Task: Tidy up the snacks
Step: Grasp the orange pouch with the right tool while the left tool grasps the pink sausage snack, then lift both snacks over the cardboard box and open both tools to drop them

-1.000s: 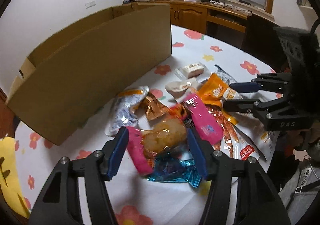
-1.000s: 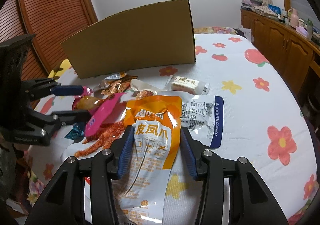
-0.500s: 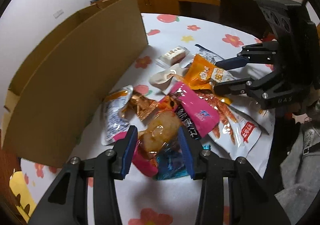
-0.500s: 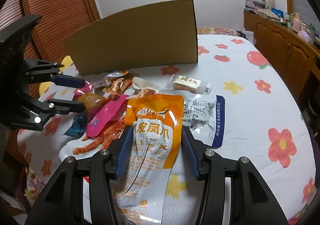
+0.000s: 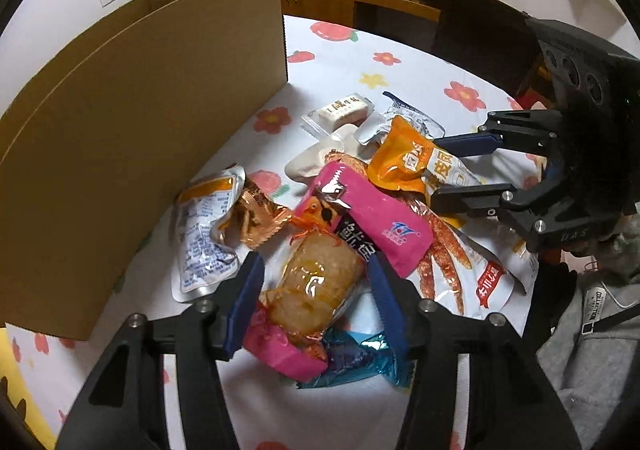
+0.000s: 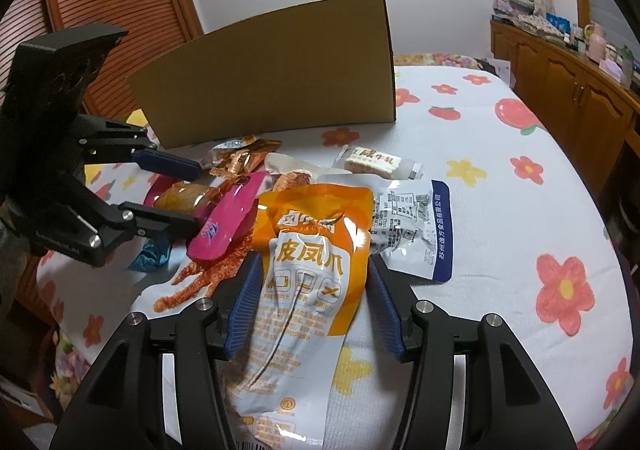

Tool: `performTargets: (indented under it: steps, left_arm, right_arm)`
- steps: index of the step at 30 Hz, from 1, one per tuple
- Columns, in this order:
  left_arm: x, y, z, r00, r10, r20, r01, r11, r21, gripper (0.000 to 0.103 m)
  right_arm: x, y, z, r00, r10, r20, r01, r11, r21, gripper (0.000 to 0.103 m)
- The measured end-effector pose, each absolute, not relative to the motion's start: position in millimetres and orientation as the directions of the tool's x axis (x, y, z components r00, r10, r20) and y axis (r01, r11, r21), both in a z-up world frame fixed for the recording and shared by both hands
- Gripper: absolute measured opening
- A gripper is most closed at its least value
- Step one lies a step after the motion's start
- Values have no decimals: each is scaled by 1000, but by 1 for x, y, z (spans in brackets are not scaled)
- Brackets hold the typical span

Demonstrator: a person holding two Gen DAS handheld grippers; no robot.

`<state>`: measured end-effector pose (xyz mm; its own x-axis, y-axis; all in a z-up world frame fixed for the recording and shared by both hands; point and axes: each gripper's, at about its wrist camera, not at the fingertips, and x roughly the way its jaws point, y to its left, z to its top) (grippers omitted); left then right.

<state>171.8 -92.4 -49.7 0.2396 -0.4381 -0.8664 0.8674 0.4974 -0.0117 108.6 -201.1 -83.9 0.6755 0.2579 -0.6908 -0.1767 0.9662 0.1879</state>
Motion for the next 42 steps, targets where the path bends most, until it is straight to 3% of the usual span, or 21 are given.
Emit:
performTargets:
  steps: [5,7,15,23,24,26,27,39,42]
  left_arm:
    - [166,-88,-52,256,-444,-859,860,511,-8,52]
    - [166,-86,-53,251,-439,-863,859,511,-10,59]
    - [165,-78,-53,240,-442,-864,851,525,-32,67]
    - [158,-73,-54,217,-455,-864,862,504,-50,71]
    - [158,-74,-55,220,-448,-866,859,510,-46,70]
    - [160,-73,-57,228,-432,-873,846,531,-42,58]
    - [162,-73,-58,231,-428,-874,840,541,-43,44]
    - [163,-47,-56,331,-461,-823,734,674,-83,37]
    - [162,-40,-53,372,-466,-803,706,704,-82,37]
  right_arm:
    - [108,-201,-82,669,251,-700,-180,968,175,54]
    - [106,-199,-82,666,238,-707,-185,971,153,55]
    - [101,-192,-80,655,225,-721,-200,972,122,61]
    - [109,-196,-85,639,217,-737,-197,974,116,62]
    - [109,-196,-85,636,217,-740,-199,973,115,62]
    - [110,-195,-85,632,217,-744,-204,973,110,62]
    - [111,-195,-85,630,216,-746,-206,973,107,62]
    - [119,-190,-85,622,202,-757,-226,971,74,65]
    - [119,-189,-85,621,200,-758,-238,969,60,62]
